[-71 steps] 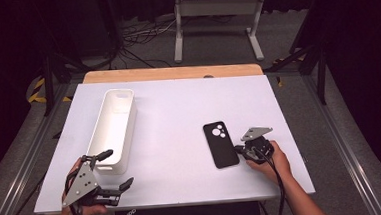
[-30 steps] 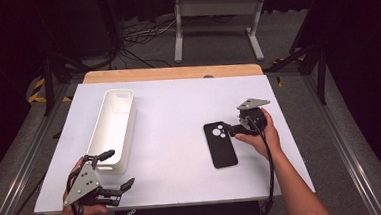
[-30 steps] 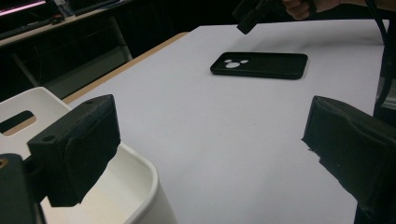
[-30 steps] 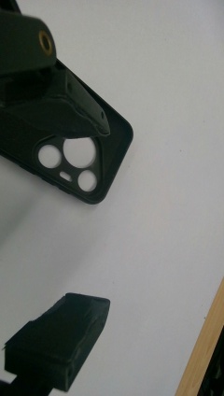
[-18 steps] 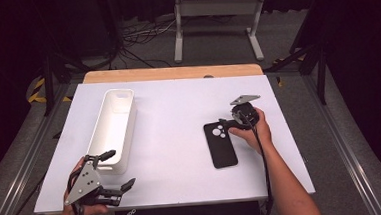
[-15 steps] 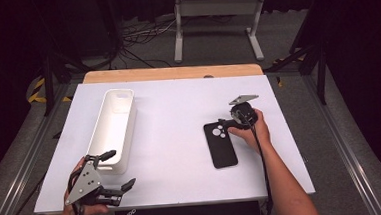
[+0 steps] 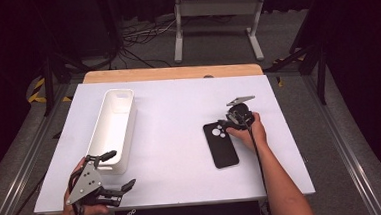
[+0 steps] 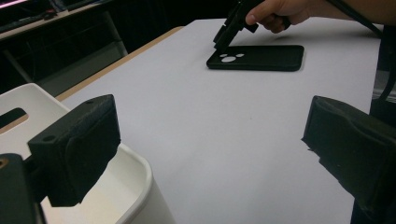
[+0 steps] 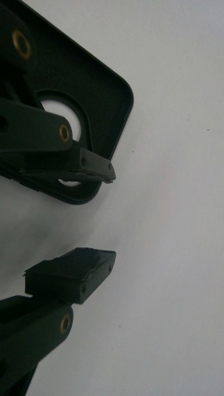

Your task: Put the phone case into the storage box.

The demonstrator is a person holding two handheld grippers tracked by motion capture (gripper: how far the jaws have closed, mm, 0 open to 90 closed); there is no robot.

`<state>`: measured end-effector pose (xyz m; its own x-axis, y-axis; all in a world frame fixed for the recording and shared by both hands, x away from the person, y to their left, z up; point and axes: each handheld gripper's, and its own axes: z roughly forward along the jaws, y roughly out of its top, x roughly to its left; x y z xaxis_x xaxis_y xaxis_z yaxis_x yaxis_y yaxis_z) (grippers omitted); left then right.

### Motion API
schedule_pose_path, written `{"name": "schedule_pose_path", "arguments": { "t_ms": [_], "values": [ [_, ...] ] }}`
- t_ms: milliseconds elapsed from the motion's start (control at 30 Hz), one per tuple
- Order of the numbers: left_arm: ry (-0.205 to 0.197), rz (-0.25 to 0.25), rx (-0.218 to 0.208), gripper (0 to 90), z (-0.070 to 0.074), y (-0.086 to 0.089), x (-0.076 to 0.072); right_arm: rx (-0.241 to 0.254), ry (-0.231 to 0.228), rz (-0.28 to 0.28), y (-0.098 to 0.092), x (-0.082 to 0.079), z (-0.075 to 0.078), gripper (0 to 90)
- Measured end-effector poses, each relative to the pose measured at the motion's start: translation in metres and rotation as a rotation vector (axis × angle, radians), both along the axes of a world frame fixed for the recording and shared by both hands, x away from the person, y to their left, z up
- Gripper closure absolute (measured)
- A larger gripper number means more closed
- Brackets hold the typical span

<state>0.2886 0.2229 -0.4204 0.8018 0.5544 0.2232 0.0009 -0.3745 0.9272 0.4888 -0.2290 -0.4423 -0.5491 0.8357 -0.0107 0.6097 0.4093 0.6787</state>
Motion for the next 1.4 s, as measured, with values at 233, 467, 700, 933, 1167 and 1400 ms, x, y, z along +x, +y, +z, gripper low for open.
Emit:
{"name": "schedule_pose_path", "arguments": {
  "t_ms": [233, 467, 700, 933, 1167, 1400],
  "values": [
    [0.000, -0.002, 0.006, 4.7, 0.000, 0.000, 0.000, -0.014, 0.004, 0.031, 0.003, -0.004, -0.004, 60.8],
    [0.010, -0.001, 0.008, 4.7, -0.001, 0.000, 0.000, -0.026, -0.009, 0.055, 0.008, -0.008, -0.005, 74.9],
    [0.012, 0.001, 0.026, 4.7, -0.002, -0.001, 0.001, -0.030, -0.016, 0.014, 0.012, -0.012, -0.006, 79.6],
    [0.014, -0.005, 0.037, 4.8, -0.002, -0.001, 0.001, -0.052, -0.040, -0.018, 0.018, -0.017, -0.007, 81.9],
    [0.014, -0.006, 0.039, 4.7, -0.002, -0.001, 0.001, -0.033, -0.042, -0.029, 0.016, -0.018, -0.006, 82.1],
    [0.016, -0.007, 0.039, 4.7, -0.001, -0.001, 0.001, -0.010, -0.060, -0.046, 0.011, -0.022, -0.002, 82.0]
  ]
}}
